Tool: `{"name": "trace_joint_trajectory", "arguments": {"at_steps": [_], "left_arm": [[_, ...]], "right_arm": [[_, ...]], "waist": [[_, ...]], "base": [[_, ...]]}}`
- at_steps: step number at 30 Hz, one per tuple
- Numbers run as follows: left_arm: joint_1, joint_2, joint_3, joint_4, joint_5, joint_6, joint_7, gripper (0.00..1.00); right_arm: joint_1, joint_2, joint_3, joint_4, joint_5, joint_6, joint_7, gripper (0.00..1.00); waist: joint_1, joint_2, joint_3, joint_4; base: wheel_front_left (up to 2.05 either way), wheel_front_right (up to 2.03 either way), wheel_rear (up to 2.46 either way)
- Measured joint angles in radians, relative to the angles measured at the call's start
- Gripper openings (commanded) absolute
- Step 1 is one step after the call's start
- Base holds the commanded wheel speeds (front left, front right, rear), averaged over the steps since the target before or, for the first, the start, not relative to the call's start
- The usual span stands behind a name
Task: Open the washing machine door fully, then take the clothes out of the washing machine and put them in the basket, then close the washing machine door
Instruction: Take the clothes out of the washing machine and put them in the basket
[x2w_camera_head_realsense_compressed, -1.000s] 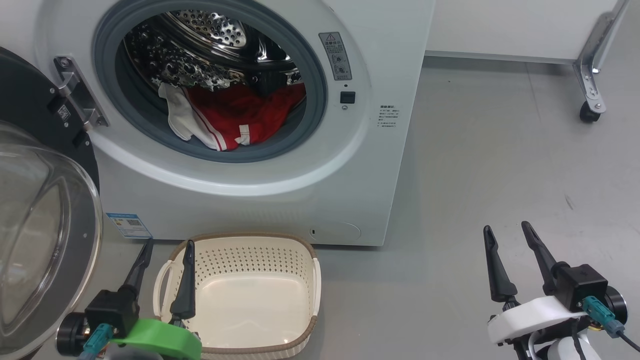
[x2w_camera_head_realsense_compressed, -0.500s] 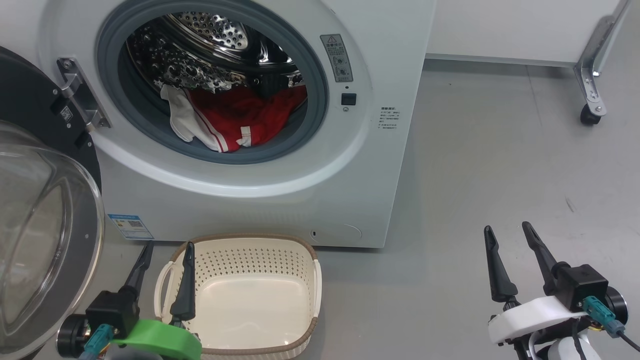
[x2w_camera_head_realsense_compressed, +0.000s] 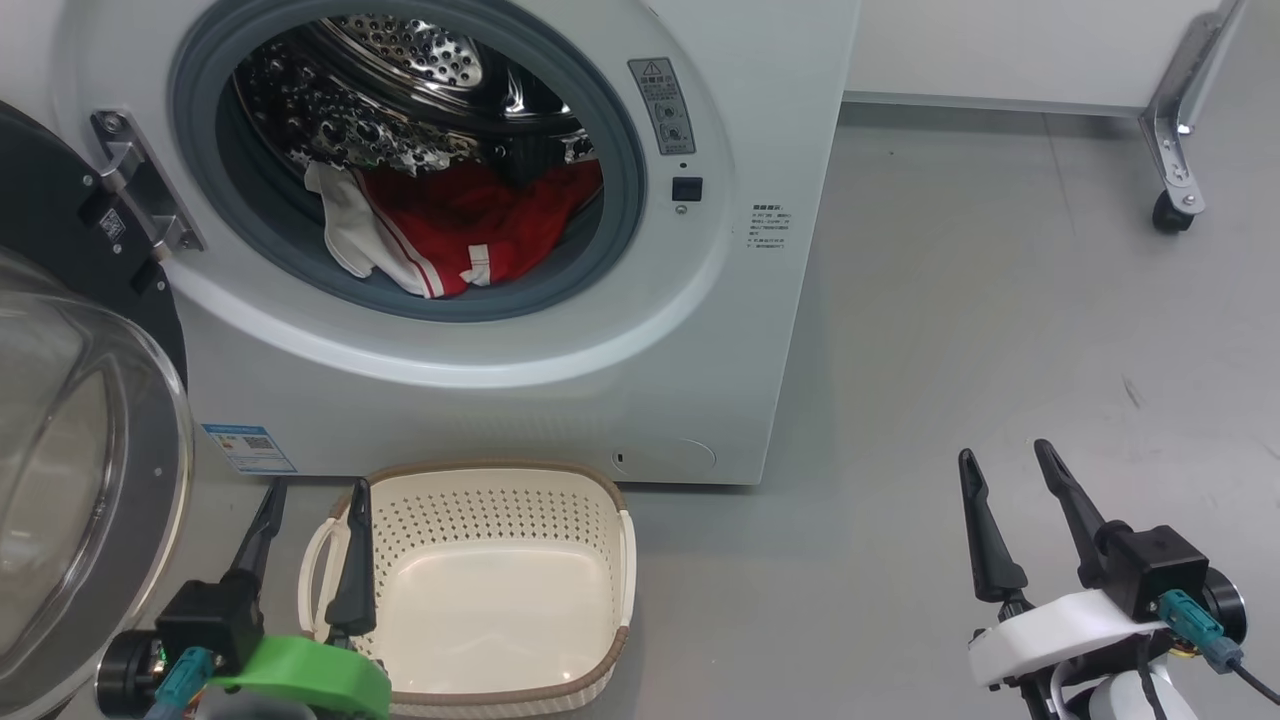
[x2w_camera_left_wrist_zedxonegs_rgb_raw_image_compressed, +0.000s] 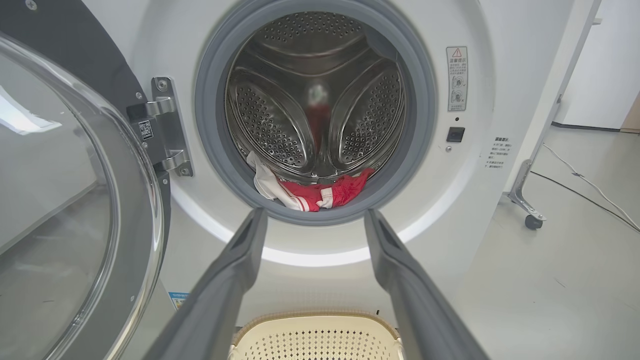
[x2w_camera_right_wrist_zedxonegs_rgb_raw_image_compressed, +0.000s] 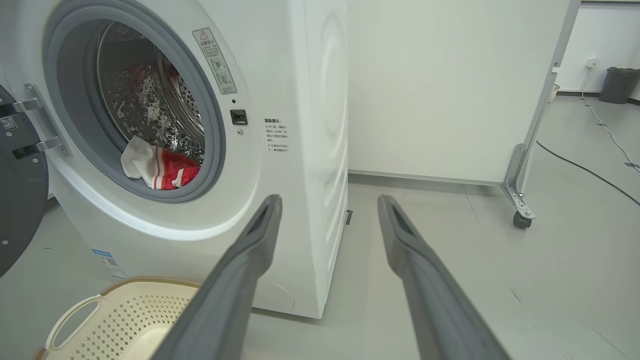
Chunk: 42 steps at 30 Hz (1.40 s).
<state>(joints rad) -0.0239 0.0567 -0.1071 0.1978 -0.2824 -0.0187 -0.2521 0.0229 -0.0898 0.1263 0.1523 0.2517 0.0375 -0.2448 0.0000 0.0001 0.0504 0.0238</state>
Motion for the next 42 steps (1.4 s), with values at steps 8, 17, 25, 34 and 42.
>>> {"name": "trace_joint_trajectory", "arguments": {"at_steps": [8,17,25,34,42], "left_arm": [[-0.002,0.009,-0.003,-0.003,0.039,0.033,0.0,1.0],[-0.064,0.022,0.026,-0.023,0.052,0.068,0.016,1.0],[-0.187,0.072,0.047,-0.046,0.093,0.093,0.086,1.0],[-0.373,0.162,0.093,-0.008,0.154,0.112,0.229,1.0],[-0.507,0.235,0.132,0.063,0.206,0.119,0.355,1.0]], "right_arm": [[-0.019,0.003,0.008,-0.027,-0.001,0.005,-0.003,1.0],[-0.041,0.006,0.026,-0.046,-0.007,0.01,-0.007,1.0],[-0.069,0.014,0.041,-0.054,-0.006,0.019,-0.007,1.0],[-0.146,0.027,0.061,-0.07,0.002,0.032,-0.007,1.0],[-0.188,0.035,0.081,-0.072,0.018,0.035,-0.007,1.0]], "waist": [[0.0,0.0,0.05,-0.028],[0.0,0.0,0.144,-0.077],[0.0,0.0,0.245,-0.135],[0.0,0.0,0.359,-0.216],[0.0,0.0,0.441,-0.282]], "base": [[0.0,0.0,0.0],[0.0,0.0,0.0],[0.0,0.0,0.0],[0.0,0.0,0.0],[0.0,0.0,0.0]]}}
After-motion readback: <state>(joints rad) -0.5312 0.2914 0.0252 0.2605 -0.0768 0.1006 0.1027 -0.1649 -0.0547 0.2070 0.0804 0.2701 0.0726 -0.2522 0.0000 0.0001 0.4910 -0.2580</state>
